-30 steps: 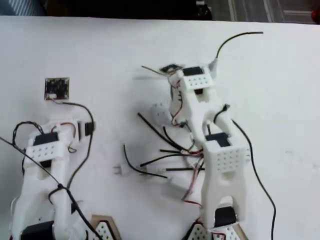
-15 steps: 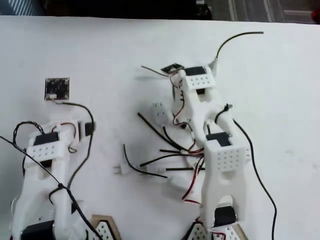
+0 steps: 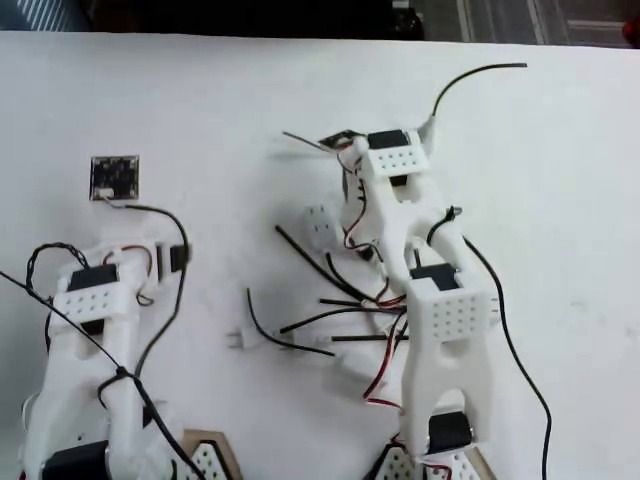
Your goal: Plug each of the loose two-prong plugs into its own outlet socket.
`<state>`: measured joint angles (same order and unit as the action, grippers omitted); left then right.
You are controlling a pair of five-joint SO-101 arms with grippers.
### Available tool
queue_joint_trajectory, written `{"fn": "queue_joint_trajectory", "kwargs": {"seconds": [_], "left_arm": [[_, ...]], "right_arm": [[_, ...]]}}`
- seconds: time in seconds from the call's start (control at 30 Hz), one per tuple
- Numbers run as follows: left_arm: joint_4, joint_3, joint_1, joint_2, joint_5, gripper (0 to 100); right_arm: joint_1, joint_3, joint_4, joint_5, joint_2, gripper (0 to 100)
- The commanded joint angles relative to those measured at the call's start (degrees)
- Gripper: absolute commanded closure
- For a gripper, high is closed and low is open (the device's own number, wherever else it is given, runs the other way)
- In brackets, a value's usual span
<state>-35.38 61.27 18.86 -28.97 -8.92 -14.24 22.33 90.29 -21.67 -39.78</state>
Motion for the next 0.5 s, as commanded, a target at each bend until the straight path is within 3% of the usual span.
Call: {"fn": "queue_joint_trajectory", "kwargs": {"seconds": [0.0,0.13,0.47], "left_arm": [[1.0,-0.3,0.5,-2.2,0.3,68],[1.0,-0.3,0.5,-2.2,0.3,68],[1.0,-0.3,0.5,-2.2,0.2,68]], "right_arm": [[0.2,2.5,0.5,0.7,0.7,92.0],[0.2,2.5,0.6,2.0,0.7,87.6],[0.3,2.5,0.5,1.8,0.8,93.3]]}}
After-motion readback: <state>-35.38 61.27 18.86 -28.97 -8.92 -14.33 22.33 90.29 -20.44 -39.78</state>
